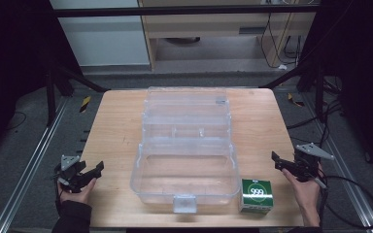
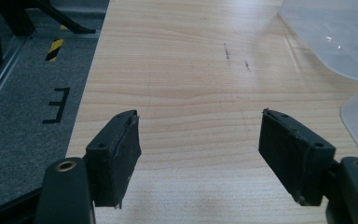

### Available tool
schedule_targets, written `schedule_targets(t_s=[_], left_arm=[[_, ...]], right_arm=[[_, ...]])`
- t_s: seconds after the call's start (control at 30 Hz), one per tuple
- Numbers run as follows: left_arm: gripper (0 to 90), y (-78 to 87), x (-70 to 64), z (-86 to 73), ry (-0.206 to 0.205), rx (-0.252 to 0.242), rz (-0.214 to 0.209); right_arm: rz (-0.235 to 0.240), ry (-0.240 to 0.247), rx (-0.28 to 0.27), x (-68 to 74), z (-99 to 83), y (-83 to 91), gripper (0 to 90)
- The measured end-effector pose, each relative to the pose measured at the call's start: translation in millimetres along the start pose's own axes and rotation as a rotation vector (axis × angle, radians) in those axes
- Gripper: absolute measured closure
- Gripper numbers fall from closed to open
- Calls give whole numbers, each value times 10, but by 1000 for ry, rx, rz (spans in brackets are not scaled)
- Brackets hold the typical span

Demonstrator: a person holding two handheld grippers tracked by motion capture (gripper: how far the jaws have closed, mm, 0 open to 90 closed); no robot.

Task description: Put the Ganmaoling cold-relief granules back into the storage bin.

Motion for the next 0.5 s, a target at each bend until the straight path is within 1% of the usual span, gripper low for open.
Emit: schedule_targets(t_s=[0.1, 0.2, 0.3, 0.37, 0.47, 0.5], left_arm=[[289, 5, -6, 2, -1, 1, -7], [289, 1, -15, -3, -10, 6, -10], [289, -8, -30, -10, -18, 13, -13], [289, -8, -34, -12, -17, 13, -13], [289, -16, -40, -15, -18, 18, -15], [289, -30, -49, -20, -20, 26, -17]], right_arm=[[12, 11, -1, 2, 41, 36, 115], [30, 10, -12, 10, 89, 68, 115], [42, 24, -17, 31, 137, 99, 117], [62, 27, -22, 58, 183, 134, 117], [87, 45, -42, 106, 278, 192, 117], [94, 58, -48, 121, 310, 209, 117]])
Point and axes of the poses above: each handheld gripper's, and its own axes: y roughly backward along the jaws, z roughly out of its top, x roughly to its left, the point moved 1 cm from there along -y, roughly forward along the jaws, and after that the axes turned 2 degrees about z, right-handed, at the moved point
